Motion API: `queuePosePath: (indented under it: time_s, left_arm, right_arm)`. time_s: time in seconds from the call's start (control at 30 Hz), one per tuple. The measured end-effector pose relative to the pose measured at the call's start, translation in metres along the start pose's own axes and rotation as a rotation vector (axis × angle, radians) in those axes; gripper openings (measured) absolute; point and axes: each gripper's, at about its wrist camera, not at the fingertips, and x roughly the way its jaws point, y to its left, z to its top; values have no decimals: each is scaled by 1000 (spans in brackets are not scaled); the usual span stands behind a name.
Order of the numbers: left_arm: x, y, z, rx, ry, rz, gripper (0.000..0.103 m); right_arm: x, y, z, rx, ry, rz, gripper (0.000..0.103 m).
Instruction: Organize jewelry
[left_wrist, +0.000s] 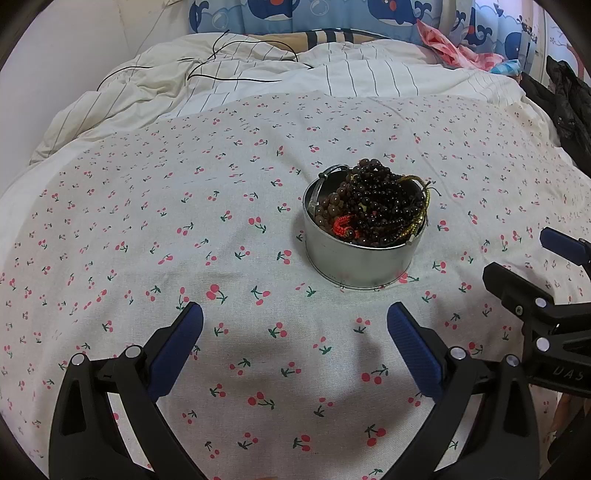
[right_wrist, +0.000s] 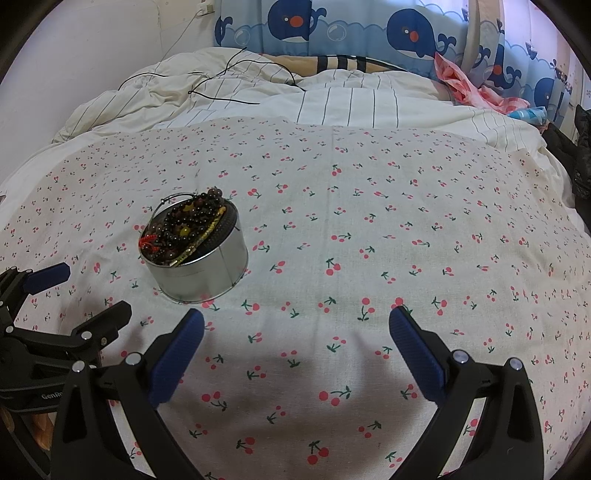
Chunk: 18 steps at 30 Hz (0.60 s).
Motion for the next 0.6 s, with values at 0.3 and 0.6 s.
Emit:
queuePosePath:
  time_s: [0.3, 0.6]
  left_arm:
    - [0, 0, 0, 1, 0, 2, 96]
    - [1, 1, 1, 3, 3, 5, 96]
  right_arm:
    - [0, 0, 0, 0, -1, 0, 96]
    - [-2, -1, 2, 7, -4, -3, 96]
